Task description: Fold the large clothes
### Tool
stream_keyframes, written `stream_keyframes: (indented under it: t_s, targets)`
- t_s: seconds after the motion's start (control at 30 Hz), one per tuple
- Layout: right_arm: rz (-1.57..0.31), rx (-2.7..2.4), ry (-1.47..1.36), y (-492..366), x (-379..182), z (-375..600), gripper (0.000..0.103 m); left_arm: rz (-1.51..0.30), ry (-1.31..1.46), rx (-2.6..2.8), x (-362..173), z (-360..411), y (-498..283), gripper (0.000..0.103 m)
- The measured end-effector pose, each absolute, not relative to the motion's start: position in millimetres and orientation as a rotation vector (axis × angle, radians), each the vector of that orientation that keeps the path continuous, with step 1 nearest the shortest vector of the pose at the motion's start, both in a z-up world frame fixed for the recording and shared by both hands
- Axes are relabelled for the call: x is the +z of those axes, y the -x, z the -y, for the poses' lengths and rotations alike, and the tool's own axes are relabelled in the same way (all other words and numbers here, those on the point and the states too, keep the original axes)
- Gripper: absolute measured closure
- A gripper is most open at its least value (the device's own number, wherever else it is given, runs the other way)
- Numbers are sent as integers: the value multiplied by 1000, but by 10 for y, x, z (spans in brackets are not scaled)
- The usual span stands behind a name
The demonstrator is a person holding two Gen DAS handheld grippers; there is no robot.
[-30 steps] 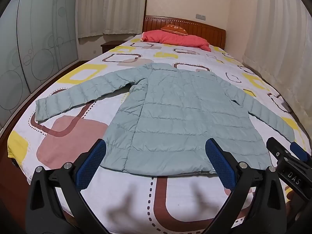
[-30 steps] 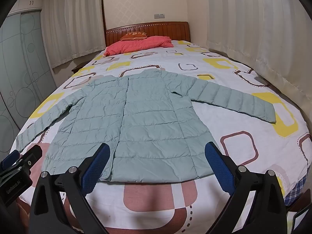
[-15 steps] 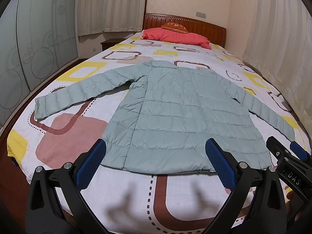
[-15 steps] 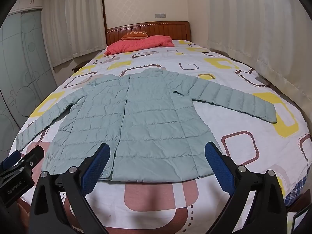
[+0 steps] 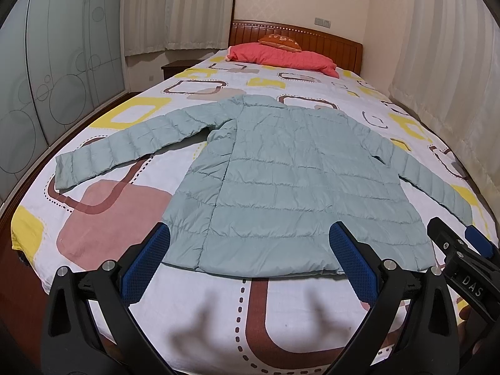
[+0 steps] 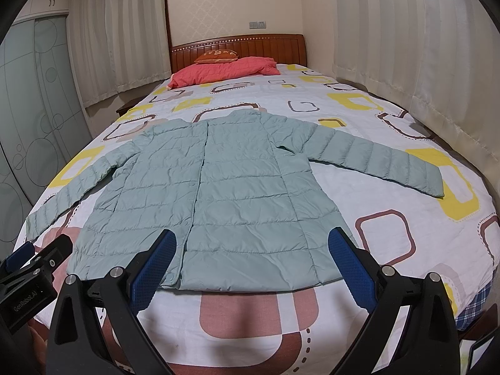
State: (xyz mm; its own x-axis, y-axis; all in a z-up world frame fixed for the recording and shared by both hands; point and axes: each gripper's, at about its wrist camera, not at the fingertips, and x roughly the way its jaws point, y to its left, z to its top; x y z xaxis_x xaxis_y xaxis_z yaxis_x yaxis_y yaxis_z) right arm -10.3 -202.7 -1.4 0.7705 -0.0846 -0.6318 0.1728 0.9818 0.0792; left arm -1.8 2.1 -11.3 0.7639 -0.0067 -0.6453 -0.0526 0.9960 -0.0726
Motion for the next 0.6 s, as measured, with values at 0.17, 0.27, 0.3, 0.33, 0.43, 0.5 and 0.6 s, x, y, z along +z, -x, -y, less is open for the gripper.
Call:
stream_keyframes:
  t_s: [0.17, 0.27, 0.3, 0.33, 0.43, 0.5, 0.6]
  targets:
    - [-677, -140, -136, 100, -9, 2030, 6, -704, 90, 26, -119, -23, 19, 2]
    - [-678, -139, -135, 98, -7, 2032, 6, -704, 89, 26, -112, -19, 11, 2]
    - [-679, -139, -136, 98, -6, 2034, 6, -703, 88, 28, -124, -18, 17, 2]
    - [-678, -139, -136, 97, -5, 2034, 6, -705, 89, 26, -124, -20, 15, 2]
    - [-678, -140, -135, 98, -2, 2033, 6, -708, 89, 26, -131, -21, 13, 2]
    - [-679, -140, -136, 95, -3, 2034, 6, -710, 88, 27, -145, -18, 25, 2]
    - [-679, -139, -137, 95, -1, 2033, 6, -710, 89, 28, -151, -24, 28, 2]
